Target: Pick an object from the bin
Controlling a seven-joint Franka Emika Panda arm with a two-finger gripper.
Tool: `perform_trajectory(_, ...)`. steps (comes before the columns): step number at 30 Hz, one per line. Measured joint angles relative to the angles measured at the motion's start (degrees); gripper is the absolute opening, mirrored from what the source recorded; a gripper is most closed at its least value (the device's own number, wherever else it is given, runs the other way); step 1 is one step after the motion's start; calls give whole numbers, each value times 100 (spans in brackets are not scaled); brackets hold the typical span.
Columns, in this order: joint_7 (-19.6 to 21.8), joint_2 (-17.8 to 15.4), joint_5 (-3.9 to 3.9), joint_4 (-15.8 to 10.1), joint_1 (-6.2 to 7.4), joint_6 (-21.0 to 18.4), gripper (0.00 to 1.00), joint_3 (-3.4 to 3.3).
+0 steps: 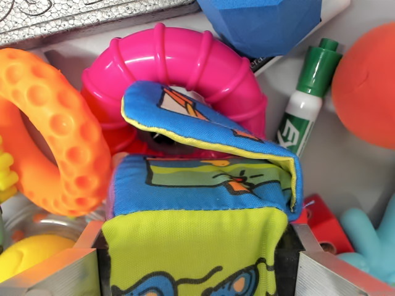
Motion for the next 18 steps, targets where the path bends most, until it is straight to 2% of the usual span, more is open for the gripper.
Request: perform_trajectory(18,0,-404,1,-10,0,-382,0,3)
